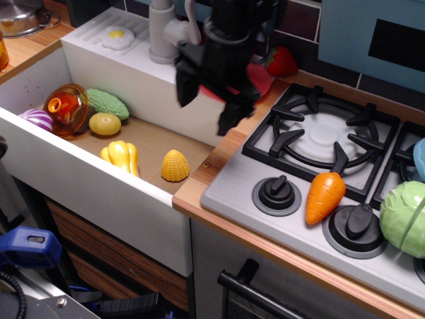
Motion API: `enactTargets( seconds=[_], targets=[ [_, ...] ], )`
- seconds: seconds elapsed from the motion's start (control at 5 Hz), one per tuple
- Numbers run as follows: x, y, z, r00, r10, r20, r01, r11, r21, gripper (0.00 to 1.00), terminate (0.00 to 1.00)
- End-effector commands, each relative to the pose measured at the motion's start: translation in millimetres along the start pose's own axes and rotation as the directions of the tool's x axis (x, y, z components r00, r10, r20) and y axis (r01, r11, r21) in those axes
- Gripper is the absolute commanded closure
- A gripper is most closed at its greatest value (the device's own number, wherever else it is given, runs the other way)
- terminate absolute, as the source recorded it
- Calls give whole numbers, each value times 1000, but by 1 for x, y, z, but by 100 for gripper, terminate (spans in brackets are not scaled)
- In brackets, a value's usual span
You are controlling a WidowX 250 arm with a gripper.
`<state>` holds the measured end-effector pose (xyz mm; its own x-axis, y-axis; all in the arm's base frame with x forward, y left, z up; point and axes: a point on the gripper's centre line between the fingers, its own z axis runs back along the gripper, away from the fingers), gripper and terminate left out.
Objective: Put corn on plate
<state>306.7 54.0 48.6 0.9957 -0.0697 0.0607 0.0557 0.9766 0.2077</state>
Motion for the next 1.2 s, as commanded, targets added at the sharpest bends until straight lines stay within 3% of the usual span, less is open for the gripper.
enactTargets(
  seconds=[0.0, 0.4, 1.0],
  targets=[
    [-1, 28, -14, 994, 53, 91, -55, 998, 15, 0, 0],
    [1, 39, -50, 989, 61, 136, -59, 998, -12, 0, 0],
    [9, 39, -81, 981, 72, 182, -66, 997, -38, 0, 0]
  ],
)
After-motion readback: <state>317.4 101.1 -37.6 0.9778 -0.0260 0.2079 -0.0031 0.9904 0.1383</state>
